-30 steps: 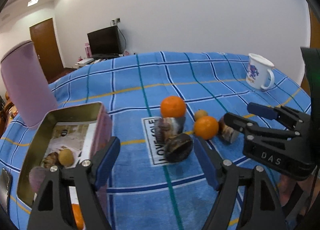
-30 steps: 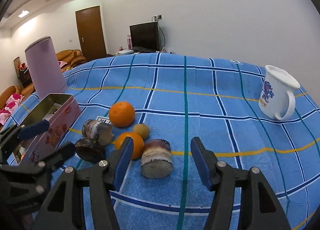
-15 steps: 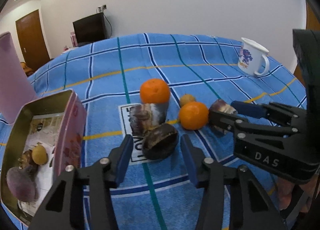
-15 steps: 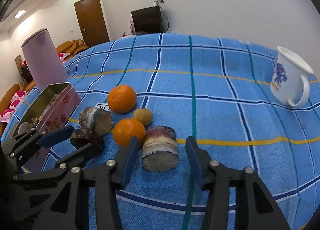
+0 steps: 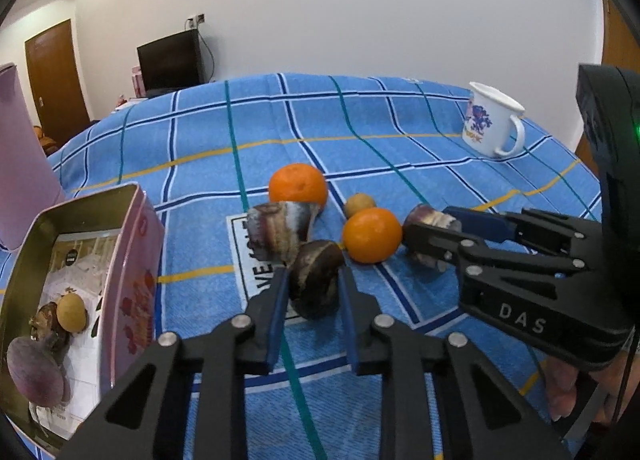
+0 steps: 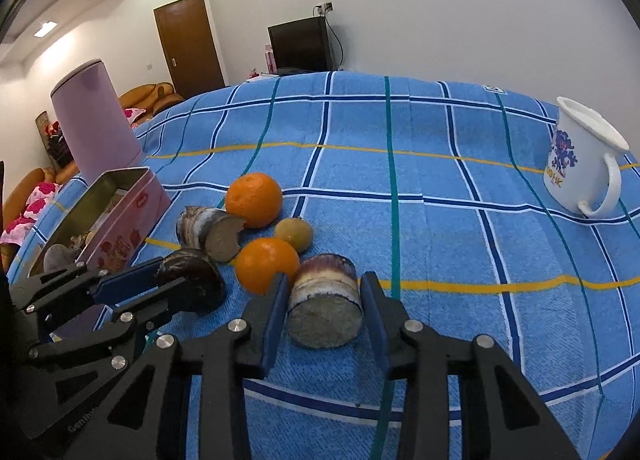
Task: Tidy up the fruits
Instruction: 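Close the left tool on the dark brown piece while the right tool grasps the white-topped cylinder, then lift the dark brown piece and white-topped cylinder off the bedspread with both tools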
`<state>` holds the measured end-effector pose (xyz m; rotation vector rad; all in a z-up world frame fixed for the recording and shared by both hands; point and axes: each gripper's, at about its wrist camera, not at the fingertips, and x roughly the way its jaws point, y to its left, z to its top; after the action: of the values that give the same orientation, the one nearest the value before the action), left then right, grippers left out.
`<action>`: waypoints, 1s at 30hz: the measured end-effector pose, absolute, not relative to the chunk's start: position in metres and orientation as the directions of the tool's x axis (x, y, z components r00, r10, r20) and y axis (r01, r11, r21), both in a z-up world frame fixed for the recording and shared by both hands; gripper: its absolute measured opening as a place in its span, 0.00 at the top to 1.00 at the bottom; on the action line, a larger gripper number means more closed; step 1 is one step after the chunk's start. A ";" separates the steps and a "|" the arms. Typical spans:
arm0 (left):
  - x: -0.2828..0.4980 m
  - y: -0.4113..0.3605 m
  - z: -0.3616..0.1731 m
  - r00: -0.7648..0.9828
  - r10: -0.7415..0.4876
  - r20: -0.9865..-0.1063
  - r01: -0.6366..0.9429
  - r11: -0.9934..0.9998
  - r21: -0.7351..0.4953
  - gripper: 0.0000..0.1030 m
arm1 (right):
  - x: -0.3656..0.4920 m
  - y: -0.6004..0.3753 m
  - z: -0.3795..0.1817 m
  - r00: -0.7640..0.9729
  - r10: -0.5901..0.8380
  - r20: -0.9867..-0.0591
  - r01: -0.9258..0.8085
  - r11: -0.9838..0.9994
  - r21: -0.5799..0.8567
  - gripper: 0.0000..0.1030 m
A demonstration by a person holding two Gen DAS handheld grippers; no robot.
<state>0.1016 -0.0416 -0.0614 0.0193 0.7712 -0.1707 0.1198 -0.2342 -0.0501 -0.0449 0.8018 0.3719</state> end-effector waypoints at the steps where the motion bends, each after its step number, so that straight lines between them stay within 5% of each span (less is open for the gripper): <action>1: 0.102 -0.042 -0.062 0.702 -0.149 -0.697 0.164 0.985 -0.045 0.75 | 0.119 -0.234 -0.050 0.635 0.310 -0.707 -0.343 0.934 0.101 0.62; 30: 0.091 -0.039 -0.052 0.752 -0.167 -0.638 0.178 0.983 -0.048 0.76 | 0.108 -0.240 -0.039 0.673 0.364 -0.644 -0.369 0.920 0.134 0.62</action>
<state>0.0907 -0.0391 -0.0519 0.0159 0.6948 -0.1881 0.1082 -0.2401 -0.0388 -0.0075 0.7227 0.4120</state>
